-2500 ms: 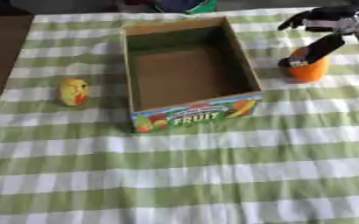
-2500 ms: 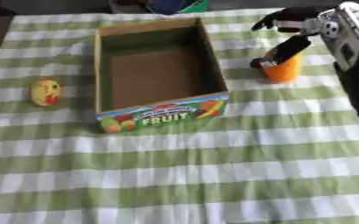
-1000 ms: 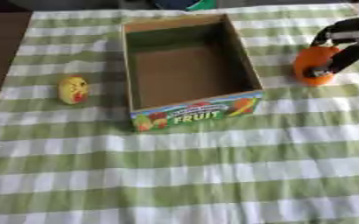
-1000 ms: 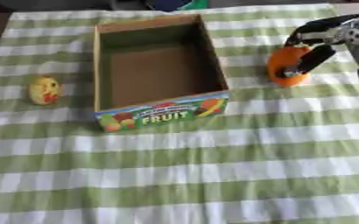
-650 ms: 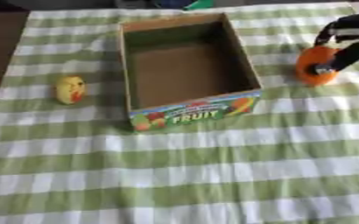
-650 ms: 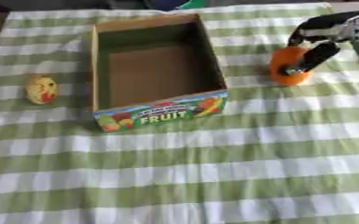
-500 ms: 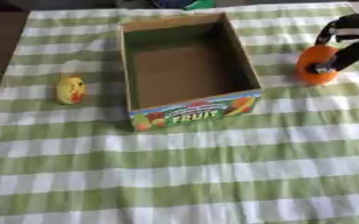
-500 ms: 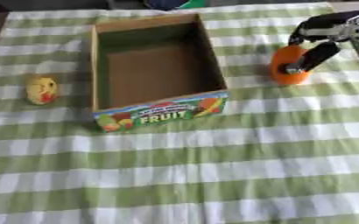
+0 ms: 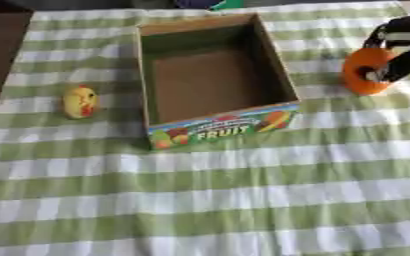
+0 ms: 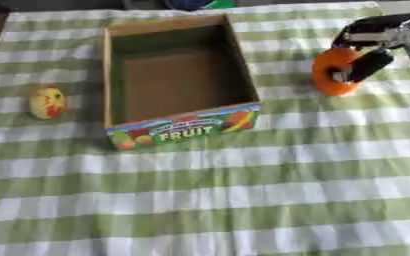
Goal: Pick up objects on the table and place them in the box.
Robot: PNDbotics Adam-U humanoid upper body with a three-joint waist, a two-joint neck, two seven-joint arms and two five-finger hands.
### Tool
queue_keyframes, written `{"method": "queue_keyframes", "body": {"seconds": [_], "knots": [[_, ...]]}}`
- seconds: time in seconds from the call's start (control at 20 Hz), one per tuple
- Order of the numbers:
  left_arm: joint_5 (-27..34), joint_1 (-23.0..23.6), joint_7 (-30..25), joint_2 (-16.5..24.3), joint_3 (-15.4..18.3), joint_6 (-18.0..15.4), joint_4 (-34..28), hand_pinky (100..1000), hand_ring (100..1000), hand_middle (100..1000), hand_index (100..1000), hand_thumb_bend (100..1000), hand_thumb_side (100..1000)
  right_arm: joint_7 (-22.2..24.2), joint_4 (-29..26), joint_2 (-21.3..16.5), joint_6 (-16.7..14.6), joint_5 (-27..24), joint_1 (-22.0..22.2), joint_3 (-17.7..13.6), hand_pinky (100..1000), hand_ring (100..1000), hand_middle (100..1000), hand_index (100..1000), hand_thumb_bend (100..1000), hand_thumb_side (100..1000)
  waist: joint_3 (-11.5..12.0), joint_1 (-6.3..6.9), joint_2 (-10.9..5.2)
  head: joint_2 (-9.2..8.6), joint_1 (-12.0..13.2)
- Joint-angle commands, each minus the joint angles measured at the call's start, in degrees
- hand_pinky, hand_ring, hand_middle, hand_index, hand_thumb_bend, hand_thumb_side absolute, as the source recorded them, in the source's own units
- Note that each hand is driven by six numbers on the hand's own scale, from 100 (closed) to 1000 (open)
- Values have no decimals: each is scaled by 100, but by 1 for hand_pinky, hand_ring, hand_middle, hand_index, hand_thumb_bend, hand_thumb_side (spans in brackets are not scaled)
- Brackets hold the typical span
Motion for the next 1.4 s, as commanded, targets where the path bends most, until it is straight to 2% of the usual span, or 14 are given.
{"method": "queue_keyframes", "body": {"seconds": [0.05, 0.45, 0.5, 0.75, 1.0, 1.2, 1.4], "knots": [[-15, -35, 2, 49, 15, 15, -111, 615, 620, 679, 801, 100, 934, 99, -151, -285, 36, -297, -41, -5, 722, 758, 590, 686, 100, 196, -10, 0, -101, -48, 17], [-5, -38, -8, 46, 11, 20, -111, 614, 618, 676, 800, 100, 931, 41, -520, -374, 317, -850, 58, 88, 710, 740, 572, 678, 100, 216, -11, 1, -114, -59, 15], [-4, -36, -8, 45, 12, 21, -111, 612, 616, 673, 798, 100, 928, 23, -571, -398, 356, -874, 38, 60, 628, 646, 489, 592, 100, 240, -15, 5, -125, -59, 17], [3, -38, -10, 41, 6, 25, -111, 611, 614, 671, 796, 100, 924, -358, -930, -445, 756, -942, 59, -81, 575, 592, 416, 523, 100, 320, 2, 3, -137, -44, 21], [14, -46, -17, 43, 0, 20, -111, 610, 613, 670, 795, 100, 923, -767, -1200, -418, 1069, -1041, 48, 27, 572, 588, 411, 524, 100, 388, 31, -3, -138, -31, 13], [22, -50, -26, 46, -8, 21, -111, 608, 612, 669, 795, 100, 921, -1009, -1419, -344, 1121, -1146, -71, 71, 574, 585, 404, 522, 100, 399, 55, -14, -150, -19, 0], [32, -45, -34, 57, -15, 24, -111, 607, 614, 668, 795, 100, 922, -1009, -1615, -187, 1136, -1206, -320, 136, 577, 588, 412, 533, 100, 399, 89, -35, -174, -13, -24]]}}
